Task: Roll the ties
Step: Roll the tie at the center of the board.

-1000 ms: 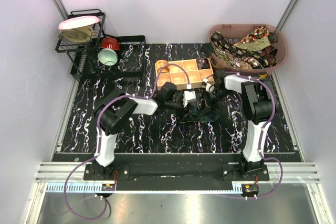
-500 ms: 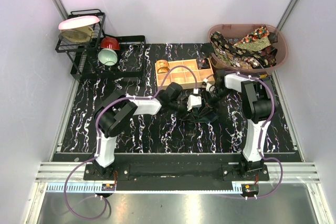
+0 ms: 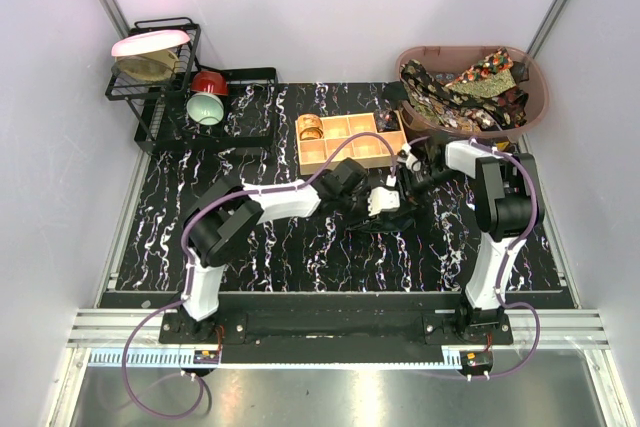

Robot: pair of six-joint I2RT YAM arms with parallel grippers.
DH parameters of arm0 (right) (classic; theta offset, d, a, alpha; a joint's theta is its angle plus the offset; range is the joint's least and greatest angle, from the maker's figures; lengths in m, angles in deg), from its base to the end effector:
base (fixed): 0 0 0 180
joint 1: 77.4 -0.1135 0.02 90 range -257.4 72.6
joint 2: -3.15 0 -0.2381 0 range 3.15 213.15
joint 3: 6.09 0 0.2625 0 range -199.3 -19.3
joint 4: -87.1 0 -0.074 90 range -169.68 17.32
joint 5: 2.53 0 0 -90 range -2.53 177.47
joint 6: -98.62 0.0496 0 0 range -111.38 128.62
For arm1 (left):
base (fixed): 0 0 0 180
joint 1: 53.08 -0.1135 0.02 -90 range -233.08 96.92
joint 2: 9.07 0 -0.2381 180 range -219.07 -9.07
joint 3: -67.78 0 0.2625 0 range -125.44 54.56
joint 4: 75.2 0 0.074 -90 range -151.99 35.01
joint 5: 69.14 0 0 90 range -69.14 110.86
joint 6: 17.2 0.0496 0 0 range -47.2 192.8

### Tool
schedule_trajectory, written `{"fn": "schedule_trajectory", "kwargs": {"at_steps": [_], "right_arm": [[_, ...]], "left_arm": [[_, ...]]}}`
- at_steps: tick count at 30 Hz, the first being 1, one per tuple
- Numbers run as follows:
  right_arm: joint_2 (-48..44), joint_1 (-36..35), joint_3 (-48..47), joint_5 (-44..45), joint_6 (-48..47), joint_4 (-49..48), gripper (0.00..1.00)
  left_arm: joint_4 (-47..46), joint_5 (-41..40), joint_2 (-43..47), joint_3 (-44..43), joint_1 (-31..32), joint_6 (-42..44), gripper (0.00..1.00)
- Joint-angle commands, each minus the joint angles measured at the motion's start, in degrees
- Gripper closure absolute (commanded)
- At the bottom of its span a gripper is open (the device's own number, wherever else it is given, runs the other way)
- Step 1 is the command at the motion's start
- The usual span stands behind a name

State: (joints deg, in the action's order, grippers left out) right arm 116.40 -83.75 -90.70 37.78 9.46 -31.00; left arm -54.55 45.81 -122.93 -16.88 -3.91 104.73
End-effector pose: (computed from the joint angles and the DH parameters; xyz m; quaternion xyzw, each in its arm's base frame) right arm 0.3371 0.0756 0.1004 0.0416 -0.9065 -0.4191 0.0306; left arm 0.2602 -0.3331 0.1123 0.6525 0.6486 -0.2508 0.3010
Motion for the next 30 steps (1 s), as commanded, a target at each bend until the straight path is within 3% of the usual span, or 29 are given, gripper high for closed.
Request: {"fn": "schedule_trajectory", "kwargs": {"at_steps": [1,4,7,10,11,17,26,30], "right_arm": [[-2.0,-1.3,2.1,-5.9,0.7,-3.5,0.52],[-2.2,-2.4,2.8,-4.8,0.7,-4.9,0.53],[-0.3,-2.9,2.2,-5.1,0.5,-5.9,0.62],[0.9,-2.9,1.4,-3.4,0.6,-5.5,0.95],[1.4,-2.9,1.6,-1.7,0.4,-5.2,1.00],[3.2,-1.1,3.4,5.2,1.8,-4.3,1.00],[5.8,-0.8,0.8,14.4,3.0,-3.1,1.00],[7.8,-1.5,-0.6,16.5,2.5,-1.7,1.00]], "left_arm": [[10.9,-6.1,-4.5,-1.2,-0.1,1.3,0.78],[11.5,-5.4,-4.7,-1.8,-0.2,2.0,0.77],[12.1,-5.4,-5.2,-2.3,0.0,2.4,0.75],[13.1,-5.4,-6.0,-3.8,0.0,1.6,0.67],[13.3,-5.4,-6.0,-4.1,-0.1,1.1,0.65],[6.2,2.1,-2.7,-2.8,-3.0,-5.4,0.42],[-11.0,13.9,1.9,1.9,-3.6,-10.0,0.22],[-14.1,16.2,1.2,2.4,-3.6,-10.2,0.15]]}}
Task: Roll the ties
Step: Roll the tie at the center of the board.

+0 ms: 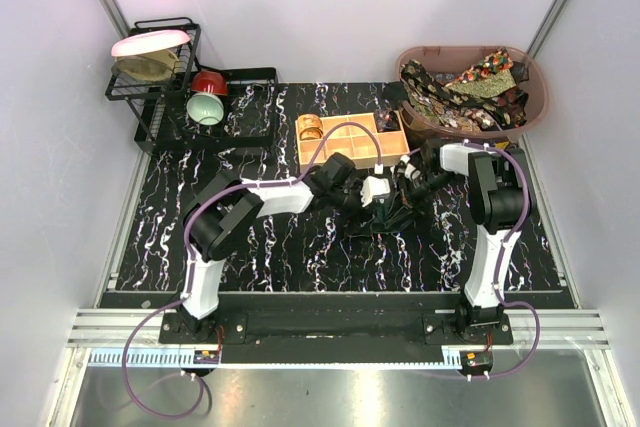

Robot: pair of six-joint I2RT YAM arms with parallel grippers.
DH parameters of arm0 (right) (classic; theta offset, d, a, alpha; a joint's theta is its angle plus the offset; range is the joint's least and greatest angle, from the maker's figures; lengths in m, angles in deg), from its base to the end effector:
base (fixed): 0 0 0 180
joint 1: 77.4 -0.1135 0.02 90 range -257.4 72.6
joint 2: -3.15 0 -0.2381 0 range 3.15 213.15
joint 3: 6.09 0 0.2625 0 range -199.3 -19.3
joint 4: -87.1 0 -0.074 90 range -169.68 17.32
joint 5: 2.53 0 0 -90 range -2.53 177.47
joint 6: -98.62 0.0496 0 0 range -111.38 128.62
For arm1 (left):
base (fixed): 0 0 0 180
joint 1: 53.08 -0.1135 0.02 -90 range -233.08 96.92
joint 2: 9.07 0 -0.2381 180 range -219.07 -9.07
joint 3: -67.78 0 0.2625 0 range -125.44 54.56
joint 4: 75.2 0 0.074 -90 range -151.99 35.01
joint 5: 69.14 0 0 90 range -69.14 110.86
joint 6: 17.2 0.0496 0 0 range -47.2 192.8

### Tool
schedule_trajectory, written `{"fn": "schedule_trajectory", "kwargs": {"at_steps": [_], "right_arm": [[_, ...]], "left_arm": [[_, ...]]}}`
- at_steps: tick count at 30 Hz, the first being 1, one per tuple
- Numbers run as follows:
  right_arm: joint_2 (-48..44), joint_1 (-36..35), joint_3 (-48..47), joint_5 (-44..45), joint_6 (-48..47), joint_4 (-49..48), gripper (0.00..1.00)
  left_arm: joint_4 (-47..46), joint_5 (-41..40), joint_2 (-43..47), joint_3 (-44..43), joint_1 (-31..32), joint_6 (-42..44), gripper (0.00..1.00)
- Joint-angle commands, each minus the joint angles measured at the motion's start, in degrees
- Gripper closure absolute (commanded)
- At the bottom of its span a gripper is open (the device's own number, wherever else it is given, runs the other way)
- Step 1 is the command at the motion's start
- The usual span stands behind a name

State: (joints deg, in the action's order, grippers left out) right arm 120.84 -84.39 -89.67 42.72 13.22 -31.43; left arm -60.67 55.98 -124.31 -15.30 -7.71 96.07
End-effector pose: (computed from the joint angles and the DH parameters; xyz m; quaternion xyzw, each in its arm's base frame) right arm 0.3306 0.0757 0.0684 0.0007 -0.9238 -0.3737 0.0832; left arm 0.2764 -0.3206 0.1058 0.5916 0.6691 -0.3426 0.2916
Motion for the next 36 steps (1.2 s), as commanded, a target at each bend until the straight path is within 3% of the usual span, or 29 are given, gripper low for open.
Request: {"fn": "schedule_trajectory", "kwargs": {"at_steps": [1,11,16,22,29,33,36], "right_arm": [[3.9,-1.3,-1.9,11.9,-1.3,-1.0,1.00],[6.0,-2.4,-3.5,12.3,-2.1,0.2,1.00],[7.9,-3.5,-5.4,11.7,-2.9,0.4,1.00],[8.3,-4.0,-7.0,9.6,-3.4,1.1,1.00],[2.5,-2.9,-8.8,2.8,-7.8,6.7,0.71],[-1.4,-2.7,-8.5,1.2,-9.5,8.7,0.60],[-3.3,-2.7,-7.3,-1.4,-9.4,8.2,0.53]], "left_arm": [[-8.6,6.0,2.3,1.0,0.2,-1.5,0.14],[-15.9,7.4,-0.4,2.5,0.2,-1.1,0.18],[-18.3,8.3,-0.5,5.6,0.2,-0.9,0.37],[-10.0,3.6,0.1,5.2,1.2,3.5,0.45],[4.3,-11.9,-1.2,1.7,3.5,8.8,0.50],[7.5,-13.0,-2.1,1.3,3.7,9.4,0.58],[9.5,-13.5,-2.6,0.6,3.9,9.8,0.59]]}}
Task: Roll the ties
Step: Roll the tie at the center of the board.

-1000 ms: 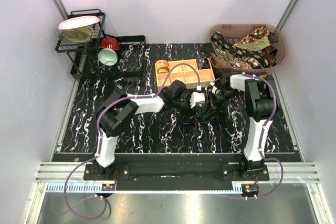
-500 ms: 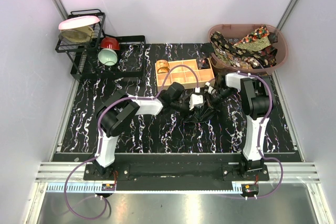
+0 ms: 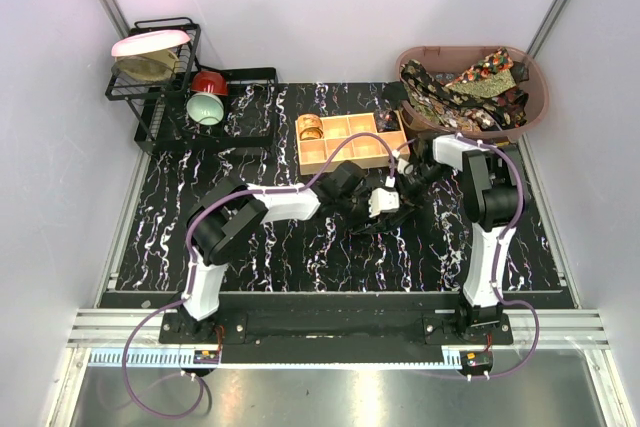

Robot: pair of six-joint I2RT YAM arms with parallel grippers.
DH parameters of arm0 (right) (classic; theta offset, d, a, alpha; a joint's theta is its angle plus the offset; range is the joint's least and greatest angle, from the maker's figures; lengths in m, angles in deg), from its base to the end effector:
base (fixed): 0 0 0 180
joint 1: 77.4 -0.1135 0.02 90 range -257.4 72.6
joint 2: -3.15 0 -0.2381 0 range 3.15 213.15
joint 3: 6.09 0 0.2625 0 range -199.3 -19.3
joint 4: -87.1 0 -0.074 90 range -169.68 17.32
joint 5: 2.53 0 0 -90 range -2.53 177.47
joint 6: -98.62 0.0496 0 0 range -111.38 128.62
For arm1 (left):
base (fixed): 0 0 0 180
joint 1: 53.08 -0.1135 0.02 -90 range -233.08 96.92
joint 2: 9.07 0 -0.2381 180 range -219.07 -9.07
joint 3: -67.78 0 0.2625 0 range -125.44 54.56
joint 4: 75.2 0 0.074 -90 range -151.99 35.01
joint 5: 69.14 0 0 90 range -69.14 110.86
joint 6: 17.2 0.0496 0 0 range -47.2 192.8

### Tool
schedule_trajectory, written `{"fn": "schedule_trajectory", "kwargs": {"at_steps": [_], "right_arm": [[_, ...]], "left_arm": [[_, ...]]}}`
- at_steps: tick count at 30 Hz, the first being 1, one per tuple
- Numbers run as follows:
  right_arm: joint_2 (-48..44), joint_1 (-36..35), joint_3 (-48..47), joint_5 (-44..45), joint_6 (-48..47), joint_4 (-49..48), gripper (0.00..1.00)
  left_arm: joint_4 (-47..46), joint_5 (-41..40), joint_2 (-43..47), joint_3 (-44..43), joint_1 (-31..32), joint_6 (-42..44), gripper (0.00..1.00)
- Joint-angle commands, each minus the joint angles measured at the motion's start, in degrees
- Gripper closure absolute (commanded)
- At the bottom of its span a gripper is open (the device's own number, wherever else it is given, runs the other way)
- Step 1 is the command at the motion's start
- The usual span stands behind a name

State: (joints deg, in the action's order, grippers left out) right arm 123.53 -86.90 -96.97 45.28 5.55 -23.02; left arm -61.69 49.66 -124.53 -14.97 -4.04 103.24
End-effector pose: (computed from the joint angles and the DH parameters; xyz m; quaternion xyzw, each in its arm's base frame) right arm 0.3405 0.0908 0.0804 0.0725 -0.9275 -0.3539 0.0963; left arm 0.2602 -0.3362 0.1018 0.6459 0.6318 -0.2861 0.3191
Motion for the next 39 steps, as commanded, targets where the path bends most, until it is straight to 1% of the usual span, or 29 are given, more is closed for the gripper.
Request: {"fn": "schedule_trajectory", "kwargs": {"at_steps": [1,4,8,13,14,16,17,18,19,22,24,28,31,36,39], "right_arm": [[-6.6,-0.2,0.2,-4.6,-1.2,-1.3,0.53],[-8.0,-0.2,1.6,-7.7,0.7,-4.3,0.51],[-6.9,-1.0,2.1,-10.2,2.6,-7.1,0.52],[-3.9,-2.2,2.5,-6.6,2.0,-8.2,0.59],[-3.3,-2.2,2.6,-4.6,1.7,-8.0,0.63],[-2.0,-2.2,2.9,-3.7,1.1,-8.0,0.73],[-1.7,-2.2,2.9,-1.9,1.2,-8.0,0.86],[-1.6,-2.2,2.9,-1.1,1.2,-8.1,0.96],[-1.5,-2.2,2.8,-0.5,1.1,-8.0,1.00],[-2.1,-2.1,3.1,4.1,1.1,-8.2,1.00],[-2.5,-2.0,3.5,6.1,1.3,-8.8,1.00],[-1.5,-1.8,3.3,9.5,1.5,-8.7,1.00],[-0.8,-1.8,2.9,11.2,1.7,-8.7,1.00],[-0.3,-1.9,2.1,12.6,2.1,-9.0,1.00],[-0.1,-1.9,2.0,12.5,2.1,-8.9,1.00]], "left_arm": [[11.2,-7.3,-2.5,-0.2,0.1,2.8,0.59],[12.4,-6.8,-2.8,-1.1,0.3,3.1,0.57],[13.4,-6.1,-3.5,-2.4,0.3,3.8,0.57],[14.0,-5.5,-3.5,-3.2,0.2,3.4,0.55],[14.0,-5.2,-3.5,-3.3,0.1,3.0,0.54],[13.9,-4.5,-3.2,-3.1,-0.2,2.4,0.53],[13.9,-3.9,-3.1,-3.2,-0.3,2.1,0.50],[13.5,-3.7,-3.0,-3.3,-0.3,1.8,0.48],[13.2,-3.2,-2.7,-3.3,-0.5,1.1,0.47],[10.5,0.5,-1.4,-2.7,-2.3,-1.4,0.41],[7.5,2.0,-0.2,-1.9,-3.1,-3.8,0.34],[3.8,8.6,1.6,-1.7,-4.9,-7.3,0.30],[0.4,11.4,3.3,-0.9,-5.1,-8.4,0.25],[-2.9,14.0,2.8,-0.2,-4.9,-9.4,0.20],[-4.2,14.5,2.0,0.0,-4.9,-9.6,0.20]]}}
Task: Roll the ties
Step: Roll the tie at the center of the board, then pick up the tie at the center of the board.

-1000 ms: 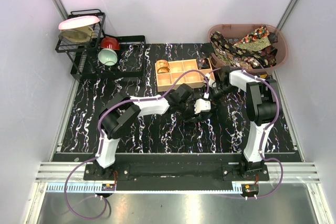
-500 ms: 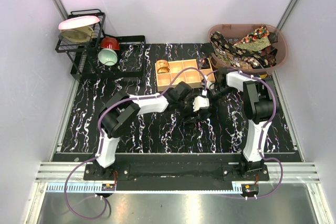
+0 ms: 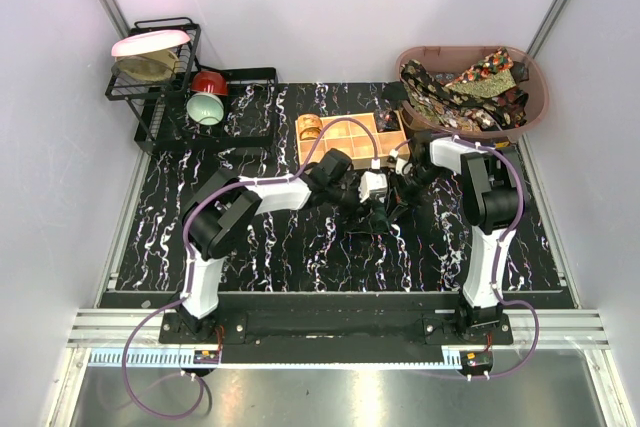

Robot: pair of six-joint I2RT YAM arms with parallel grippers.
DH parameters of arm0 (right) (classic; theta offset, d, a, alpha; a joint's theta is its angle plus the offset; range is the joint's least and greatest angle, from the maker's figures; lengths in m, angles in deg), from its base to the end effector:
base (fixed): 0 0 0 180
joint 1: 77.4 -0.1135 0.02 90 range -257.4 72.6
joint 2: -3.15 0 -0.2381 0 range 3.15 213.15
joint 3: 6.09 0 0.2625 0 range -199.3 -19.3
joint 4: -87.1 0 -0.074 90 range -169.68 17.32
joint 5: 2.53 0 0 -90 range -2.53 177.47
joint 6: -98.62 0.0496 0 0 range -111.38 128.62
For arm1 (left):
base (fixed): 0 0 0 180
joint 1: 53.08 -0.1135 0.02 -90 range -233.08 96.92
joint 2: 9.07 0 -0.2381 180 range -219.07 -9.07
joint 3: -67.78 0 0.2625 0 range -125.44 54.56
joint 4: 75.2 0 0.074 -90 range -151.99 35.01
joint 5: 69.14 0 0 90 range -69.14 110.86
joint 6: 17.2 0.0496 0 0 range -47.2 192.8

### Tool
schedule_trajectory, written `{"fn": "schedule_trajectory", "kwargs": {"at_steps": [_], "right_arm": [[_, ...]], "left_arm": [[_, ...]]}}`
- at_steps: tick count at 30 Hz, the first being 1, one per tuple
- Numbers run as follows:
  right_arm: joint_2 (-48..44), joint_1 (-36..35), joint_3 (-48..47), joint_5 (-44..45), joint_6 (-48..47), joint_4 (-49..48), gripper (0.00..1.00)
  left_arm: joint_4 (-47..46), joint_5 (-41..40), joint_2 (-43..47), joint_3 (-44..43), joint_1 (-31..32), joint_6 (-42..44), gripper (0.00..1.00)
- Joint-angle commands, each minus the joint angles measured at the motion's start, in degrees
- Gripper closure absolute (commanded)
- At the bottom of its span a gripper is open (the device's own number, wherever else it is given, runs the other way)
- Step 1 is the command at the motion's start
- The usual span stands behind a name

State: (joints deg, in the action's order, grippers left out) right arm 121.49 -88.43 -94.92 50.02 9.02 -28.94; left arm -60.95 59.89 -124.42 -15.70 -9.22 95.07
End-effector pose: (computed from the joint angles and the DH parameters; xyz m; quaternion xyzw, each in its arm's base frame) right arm 0.3423 0.0974 0.0806 0.0780 -0.9435 -0.3164 0.0605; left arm 0.2833 -0.3155 0.1090 0.5816 0.6646 -0.3703 0.2879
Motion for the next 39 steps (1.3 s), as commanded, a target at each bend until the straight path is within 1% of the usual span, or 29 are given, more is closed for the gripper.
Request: {"fn": "schedule_trajectory", "kwargs": {"at_steps": [1,4,7,8,11,12,14,15,17,18,19,21,22,23,24,25,26,30,32,33,35,36,38,39], "right_arm": [[2.1,-0.4,-0.1,7.3,-1.4,-3.2,1.00],[2.4,-1.1,-0.5,6.1,-1.4,-3.3,1.00],[2.3,-1.5,-0.9,5.2,-1.1,-3.3,1.00],[2.2,-1.5,-1.2,5.1,-1.0,-3.1,1.00],[1.5,-1.5,-1.8,4.0,-1.1,-2.1,1.00],[1.2,-1.5,-2.0,4.0,-1.4,-1.8,1.00],[0.6,-1.3,-2.4,3.8,-1.8,-0.3,1.00],[0.3,-1.2,-2.5,3.6,-2.1,0.4,0.97],[-0.6,-0.5,-2.9,2.3,-2.3,2.2,0.90],[-0.8,-0.1,-3.0,1.4,-2.3,2.6,0.82],[-1.2,0.5,-3.0,-0.1,-2.1,3.1,0.79],[-1.7,2.1,-3.3,-2.3,-2.4,5.0,0.73],[-2.7,2.7,-2.9,-3.4,-2.3,5.2,0.67],[-3.2,3.3,-2.7,-4.2,-2.4,5.5,0.63],[-3.7,4.4,-2.5,-5.3,-2.6,5.7,0.61],[-4.8,5.0,-1.7,-5.8,-2.6,5.6,0.53],[-5.3,5.4,-1.2,-6.5,-2.6,5.2,0.50],[-6.3,6.1,1.5,-10.3,-0.8,2.1,0.46],[-6.3,6.8,2.9,-12.4,1.9,0.1,0.32],[-6.9,7.1,3.6,-14.1,2.6,-1.0,0.29],[-8.2,7.2,6.3,-15.7,5.2,-5.8,0.08],[-9.4,7.2,7.4,-16.5,6.0,-7.7,0.04],[-9.4,6.5,9.1,-15.6,6.3,-10.2,0.02],[-8.7,6.1,9.4,-14.9,5.7,-10.4,0.04]], "left_arm": [[-5.4,4.2,1.5,0.7,0.4,-1.5,0.20],[-5.8,3.6,0.3,-0.2,1.1,-1.6,0.21],[-5.1,3.4,-0.9,-1.2,1.5,-0.6,0.32],[-3.4,3.3,-1.7,-1.5,1.6,-0.2,0.41],[-1.2,2.4,-2.5,-1.1,1.7,2.0,0.55],[0.4,1.8,-2.5,-0.2,1.6,3.6,0.61],[3.1,0.0,-2.4,1.0,1.6,5.2,0.71],[3.4,-0.6,-2.3,1.6,1.5,6.4,0.78],[5.7,-2.7,-2.6,2.9,1.5,7.6,0.84],[6.5,-3.3,-2.9,3.0,1.5,8.7,0.88],[8.3,-4.4,-3.0,2.9,1.5,8.9,0.94],[9.3,-6.1,-3.6,2.9,1.5,10.0,0.96],[10.4,-6.2,-3.7,2.8,1.5,10.2,0.98],[10.9,-6.4,-3.7,2.8,1.5,10.7,0.98],[11.3,-7.1,-3.5,2.8,1.5,11.0,0.99],[11.9,-7.3,-3.4,2.8,1.5,11.3,1.00],[12.5,-7.3,-3.3,2.6,1.5,12.3,1.00],[14.0,-8.2,-3.9,1.6,1.5,13.2,1.00],[14.3,-8.4,-4.3,1.2,1.5,13.2,1.00],[14.3,-8.5,-4.4,1.0,1.5,13.2,1.00],[14.6,-8.5,-4.4,0.9,1.5,13.1,1.00],[14.7,-8.3,-4.6,0.8,1.5,13.1,1.00],[14.8,-8.4,-4.6,0.9,1.6,13.3,1.00],[14.7,-8.5,-4.7,0.8,1.6,13.2,1.00]]}}
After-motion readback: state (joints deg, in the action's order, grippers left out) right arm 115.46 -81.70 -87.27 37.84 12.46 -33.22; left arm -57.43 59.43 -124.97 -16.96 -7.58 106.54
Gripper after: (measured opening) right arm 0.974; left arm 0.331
